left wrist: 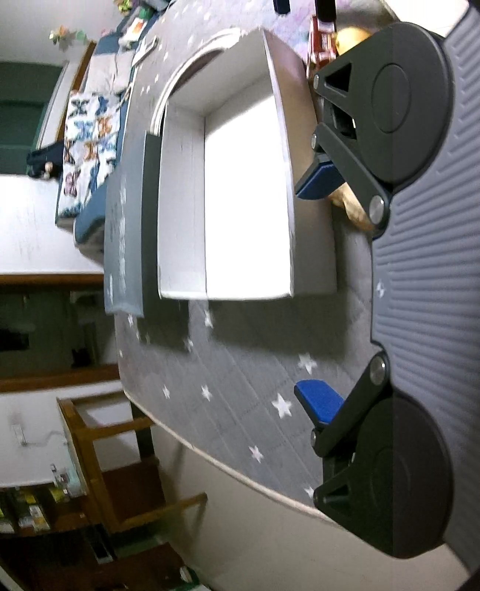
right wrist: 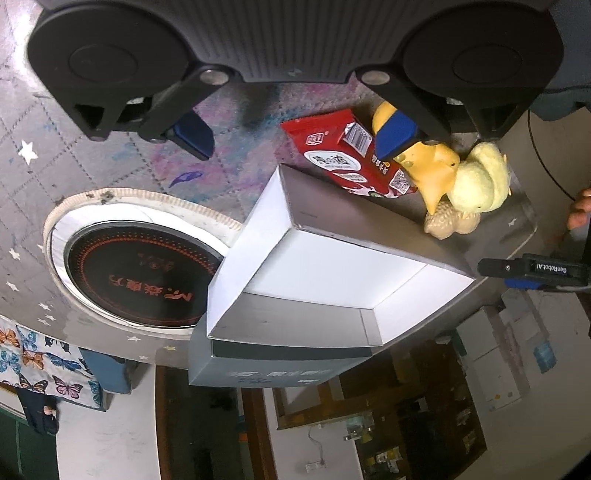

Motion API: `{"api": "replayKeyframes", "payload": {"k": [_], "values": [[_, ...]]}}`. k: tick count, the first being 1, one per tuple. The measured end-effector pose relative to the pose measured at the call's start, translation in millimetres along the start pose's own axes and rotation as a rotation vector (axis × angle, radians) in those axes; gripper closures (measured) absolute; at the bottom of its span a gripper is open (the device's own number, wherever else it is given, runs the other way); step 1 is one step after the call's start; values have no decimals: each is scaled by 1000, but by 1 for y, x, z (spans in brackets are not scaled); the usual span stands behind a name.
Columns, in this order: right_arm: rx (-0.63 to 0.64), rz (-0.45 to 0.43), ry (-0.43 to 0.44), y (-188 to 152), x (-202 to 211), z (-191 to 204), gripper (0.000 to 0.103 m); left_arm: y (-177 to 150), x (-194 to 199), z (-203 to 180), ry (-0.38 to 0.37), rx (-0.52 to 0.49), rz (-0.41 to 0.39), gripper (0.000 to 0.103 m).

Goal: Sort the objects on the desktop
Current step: 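Move both tools toward the white box and the toys beside it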

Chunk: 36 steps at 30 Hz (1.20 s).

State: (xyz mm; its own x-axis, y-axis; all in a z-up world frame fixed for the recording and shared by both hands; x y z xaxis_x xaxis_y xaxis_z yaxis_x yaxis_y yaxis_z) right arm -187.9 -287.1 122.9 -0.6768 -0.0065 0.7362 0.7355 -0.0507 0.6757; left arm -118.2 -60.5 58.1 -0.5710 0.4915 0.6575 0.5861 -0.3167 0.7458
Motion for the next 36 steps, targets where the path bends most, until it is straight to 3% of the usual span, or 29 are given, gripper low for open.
{"api": "replayKeyframes", "payload": {"k": [8, 16, 20, 36], "values": [[21, 12, 8, 0, -1, 6, 16, 7, -9, -35, -126, -95, 12, 0], [23, 32, 32, 0, -5, 7, 35, 13, -18, -75, -287, -171, 38, 0], [23, 40, 43, -1, -7, 6, 37, 12, -28, -93, -362, -187, 80, 0], [75, 47, 76, -9, -15, 11, 40, 16, -57, -141, -479, -283, 139, 0]]}}
Point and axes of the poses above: each gripper's, at about its wrist camera, not at the fingertips, and x roughly against the way its jaws point, z to its left, y to its top, the point moved 3 cm from there along -x, roughly the way its jaws point, and after that the axes turned 13 degrees about -y, right-handed, at the moved point
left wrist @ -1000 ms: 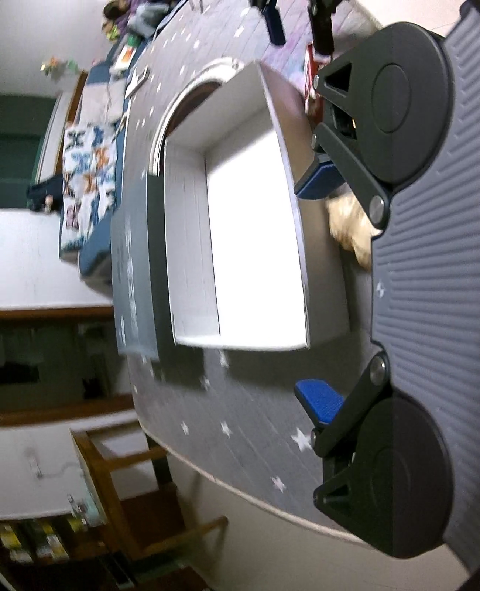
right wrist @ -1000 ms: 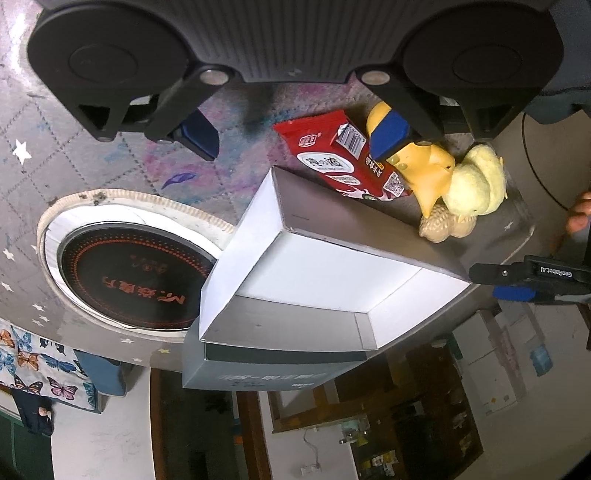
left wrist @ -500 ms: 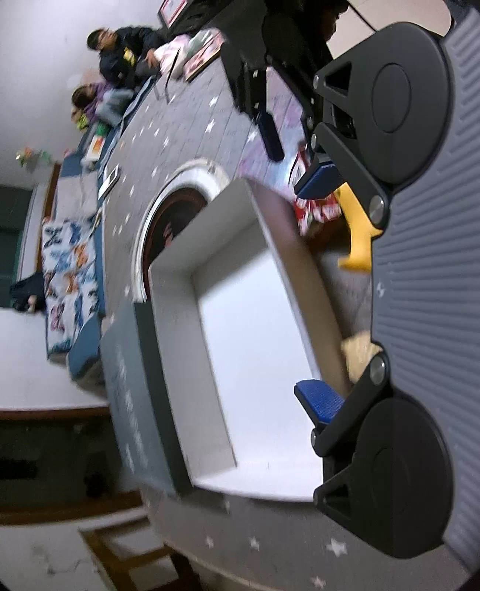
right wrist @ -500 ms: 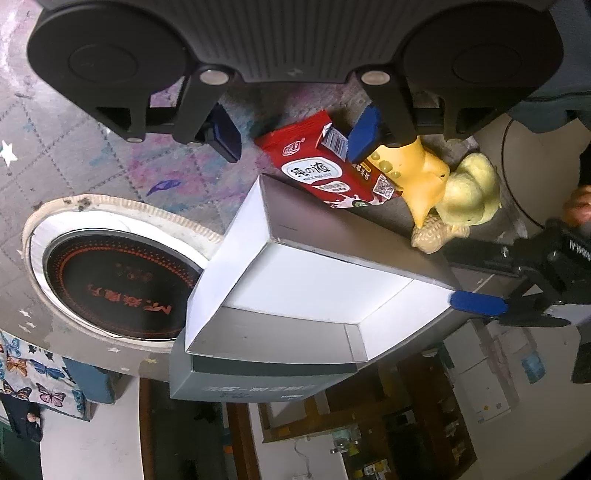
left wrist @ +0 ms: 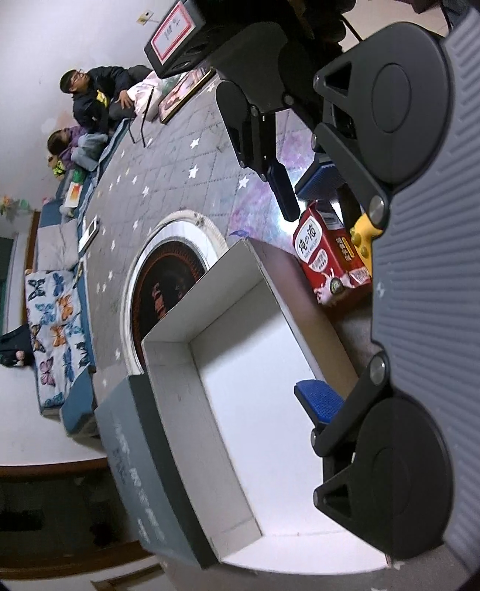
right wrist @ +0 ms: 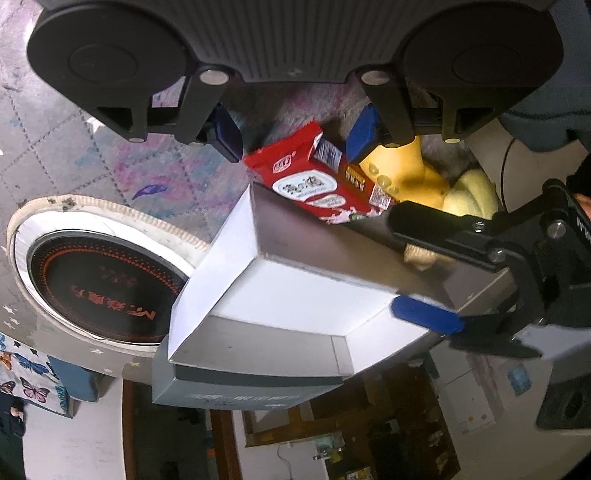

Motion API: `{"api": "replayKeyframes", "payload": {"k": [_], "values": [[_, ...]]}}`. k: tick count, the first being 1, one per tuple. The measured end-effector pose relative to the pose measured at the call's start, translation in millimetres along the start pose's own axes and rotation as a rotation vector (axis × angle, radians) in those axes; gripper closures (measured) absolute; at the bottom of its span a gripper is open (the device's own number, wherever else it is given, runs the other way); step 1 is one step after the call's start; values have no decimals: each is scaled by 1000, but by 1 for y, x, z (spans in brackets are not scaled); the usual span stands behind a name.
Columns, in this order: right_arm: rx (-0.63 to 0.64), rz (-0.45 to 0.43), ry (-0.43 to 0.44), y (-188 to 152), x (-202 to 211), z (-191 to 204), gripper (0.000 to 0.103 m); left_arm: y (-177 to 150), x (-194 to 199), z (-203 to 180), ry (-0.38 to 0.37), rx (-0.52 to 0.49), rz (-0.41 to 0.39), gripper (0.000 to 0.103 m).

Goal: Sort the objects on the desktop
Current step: 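Move both tools toward the white box and the toys beside it, then grasp the red milk-drink carton with the left gripper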

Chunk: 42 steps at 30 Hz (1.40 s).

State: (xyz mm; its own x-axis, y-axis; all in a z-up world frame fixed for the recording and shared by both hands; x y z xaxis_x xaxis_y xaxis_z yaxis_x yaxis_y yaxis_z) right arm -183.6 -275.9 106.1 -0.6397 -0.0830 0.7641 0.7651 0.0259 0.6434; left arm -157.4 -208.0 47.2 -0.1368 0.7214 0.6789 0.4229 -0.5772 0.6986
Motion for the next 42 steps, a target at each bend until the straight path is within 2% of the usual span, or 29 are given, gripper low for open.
{"api": "replayKeyframes", "payload": {"k": [4, 8, 13, 19, 25, 36, 42], "values": [[16, -3, -9, -3, 1, 4, 44, 3, -6, -2, -3, -9, 14, 0], [51, -17, -22, -6, 7, 8, 44, 5, -6, -5, -38, -18, 18, 0], [67, -26, -26, -7, 11, 10, 44, 6, -7, -9, -48, -25, 21, 0], [73, -33, -26, -7, 13, 11, 44, 6, 1, -10, -129, 14, 7, 1], [73, -34, -27, -5, 10, 10, 44, 4, -6, -2, -206, 105, 53, 4], [89, -38, -29, -6, 12, 13, 48, -7, -34, 15, -248, 240, 160, 5], [101, -35, -28, -6, 8, 14, 49, -7, -42, 19, -260, 266, 172, 5]]}}
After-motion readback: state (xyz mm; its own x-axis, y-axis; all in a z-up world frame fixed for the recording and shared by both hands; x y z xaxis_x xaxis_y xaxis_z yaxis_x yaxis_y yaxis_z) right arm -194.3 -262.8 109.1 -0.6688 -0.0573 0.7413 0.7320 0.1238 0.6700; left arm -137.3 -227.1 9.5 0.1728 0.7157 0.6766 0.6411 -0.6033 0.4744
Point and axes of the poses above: each gripper's, at about its wrist camera, not at the fingertips, and x roughly against the way its jaws point, z to its left, y to its top, the point moved 3 cm from there along -x, roughly the way its jaws point, and after that the axes turned 13 degrees about -y, right-handed, at the moved point
